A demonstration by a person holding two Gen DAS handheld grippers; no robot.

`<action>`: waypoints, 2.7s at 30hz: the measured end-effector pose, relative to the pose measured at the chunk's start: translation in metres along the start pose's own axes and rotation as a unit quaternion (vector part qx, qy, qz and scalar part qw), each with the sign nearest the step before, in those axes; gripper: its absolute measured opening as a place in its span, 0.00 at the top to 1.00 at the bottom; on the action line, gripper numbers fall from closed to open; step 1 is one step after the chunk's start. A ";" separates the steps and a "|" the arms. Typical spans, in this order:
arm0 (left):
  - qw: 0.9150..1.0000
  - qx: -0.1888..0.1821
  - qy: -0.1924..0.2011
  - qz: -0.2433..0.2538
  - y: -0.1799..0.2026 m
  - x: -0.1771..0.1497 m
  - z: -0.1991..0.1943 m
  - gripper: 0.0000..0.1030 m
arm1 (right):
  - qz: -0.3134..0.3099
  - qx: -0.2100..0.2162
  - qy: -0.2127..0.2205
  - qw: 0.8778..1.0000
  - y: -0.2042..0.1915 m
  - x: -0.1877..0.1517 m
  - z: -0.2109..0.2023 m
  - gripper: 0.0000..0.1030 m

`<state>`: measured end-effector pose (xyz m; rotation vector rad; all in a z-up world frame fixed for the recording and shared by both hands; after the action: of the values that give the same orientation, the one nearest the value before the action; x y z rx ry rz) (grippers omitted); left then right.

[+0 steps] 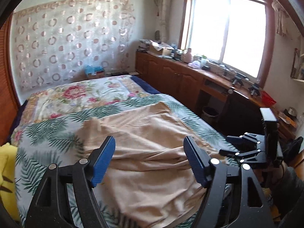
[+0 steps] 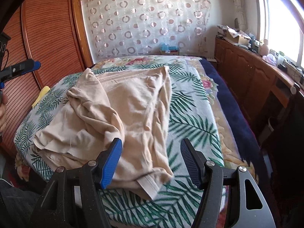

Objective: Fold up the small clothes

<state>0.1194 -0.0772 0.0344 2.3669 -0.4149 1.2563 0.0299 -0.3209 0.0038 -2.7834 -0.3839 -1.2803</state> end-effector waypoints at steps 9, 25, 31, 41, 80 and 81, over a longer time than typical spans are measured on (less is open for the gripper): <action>0.996 0.085 -0.005 -0.039 -0.068 -0.033 -0.014 0.27 | -0.065 0.045 0.014 0.997 -0.062 0.056 0.032 0.36; 0.988 0.126 0.002 -0.089 -0.130 -0.061 -0.035 0.27 | -0.185 0.143 -0.051 0.971 -0.200 0.123 0.167 0.36; 0.988 0.124 -0.006 -0.094 -0.135 -0.069 -0.030 0.27 | -0.209 0.143 -0.099 0.962 -0.229 0.126 0.220 0.36; 0.989 0.115 -0.016 -0.090 -0.129 -0.076 -0.024 0.27 | -0.212 0.102 -0.077 0.969 -0.238 0.131 0.244 0.93; 0.995 0.067 -0.044 -0.059 -0.077 -0.080 0.009 0.27 | -0.054 0.013 -0.034 0.998 -0.094 0.128 0.163 0.64; 0.995 0.065 -0.045 -0.057 -0.075 -0.080 0.010 0.27 | -0.056 0.022 -0.034 0.998 -0.099 0.116 0.157 0.62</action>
<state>0.1160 -0.0126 -0.0545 2.5250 -0.2282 1.1594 0.1947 -0.1779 -0.0170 -2.8113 -0.5714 -1.1835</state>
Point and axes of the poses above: each gripper's, at about its wrist camera, not at the fingertips, and z roughly the way its jaws point, y to its right, x to its top, the point moved 5 cm from there along z, roughly the way its jaws point, and after that the axes turned 2 degrees about -x, right-handed, at the moved point
